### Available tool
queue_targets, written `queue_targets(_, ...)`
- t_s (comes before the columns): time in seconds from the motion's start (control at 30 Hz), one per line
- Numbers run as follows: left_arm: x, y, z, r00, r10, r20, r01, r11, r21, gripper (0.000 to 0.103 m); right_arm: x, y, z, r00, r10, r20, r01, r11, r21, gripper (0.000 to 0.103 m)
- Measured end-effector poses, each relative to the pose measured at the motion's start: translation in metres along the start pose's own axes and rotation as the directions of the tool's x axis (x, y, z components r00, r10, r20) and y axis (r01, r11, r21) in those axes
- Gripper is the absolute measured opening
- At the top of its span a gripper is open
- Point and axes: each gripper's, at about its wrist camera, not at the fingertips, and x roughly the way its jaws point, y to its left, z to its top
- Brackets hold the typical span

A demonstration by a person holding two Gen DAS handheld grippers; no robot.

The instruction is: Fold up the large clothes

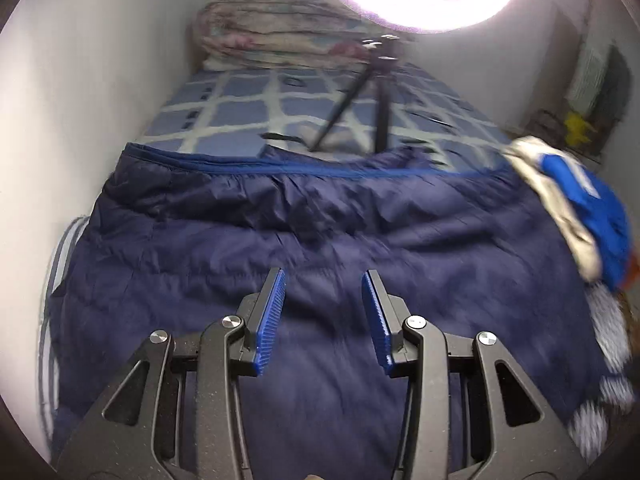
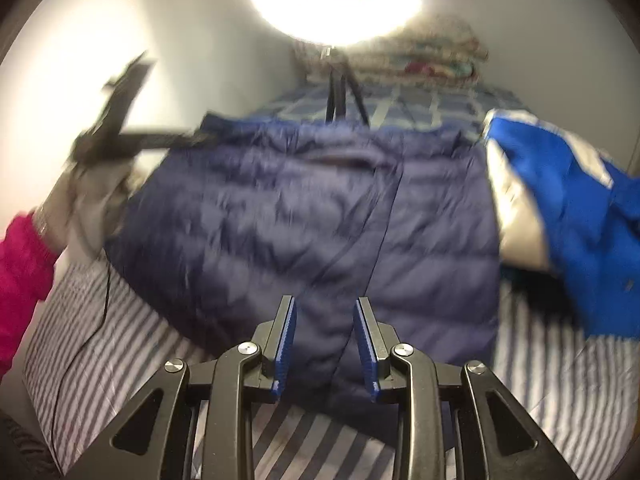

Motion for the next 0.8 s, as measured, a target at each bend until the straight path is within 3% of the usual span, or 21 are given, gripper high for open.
queue_targets(0.07,0.029,-0.005,0.000,0.995,0.100,-0.014,-0.100,0.994,0.034,0.041,0.013,-0.003,-0.012,1.000,0.005,-0.027,-0.005,1.000,0.023,0.029)
queue_targets(0.17,0.077,-0.002,-0.010,0.981,0.132,-0.141,-0.127,0.991,0.041,0.041,0.033,-0.011,-0.025,0.998,0.014,-0.065,-0.010,0.998,0.062,0.028)
queue_targets(0.3,0.058,0.002,-0.007,0.984,0.142,-0.110,-0.140,0.990,0.023,0.041,0.029,-0.009,-0.027,0.999,0.005,-0.053,-0.001,0.998,0.064,0.030)
queue_targets(0.37,0.017,0.007,-0.004,0.995,0.094,-0.043,-0.094,0.995,-0.015,0.041,0.014,-0.012,-0.029,0.999,0.019,-0.032,-0.016,0.996,0.092,0.034)
queue_targets(0.47,-0.040,-0.001,-0.017,1.000,-0.002,0.018,0.002,1.000,-0.023,0.041,-0.016,-0.024,-0.037,1.000,-0.011,0.022,0.007,0.987,0.160,0.063)
queue_targets(0.57,-0.080,-0.025,-0.047,0.997,-0.074,0.023,0.073,0.997,0.028,0.041,-0.038,-0.044,-0.052,0.997,-0.055,0.054,0.037,0.958,0.286,0.067)
queue_targets(0.67,-0.087,-0.050,-0.081,0.995,-0.103,-0.004,0.103,0.992,0.069,0.041,-0.040,-0.064,-0.066,0.995,-0.099,0.013,0.085,0.906,0.415,0.071)
queue_targets(0.8,-0.055,-0.065,-0.112,0.993,-0.080,-0.088,0.085,0.995,0.057,0.041,-0.030,-0.074,-0.081,0.993,-0.116,-0.033,0.117,0.847,0.518,0.078)
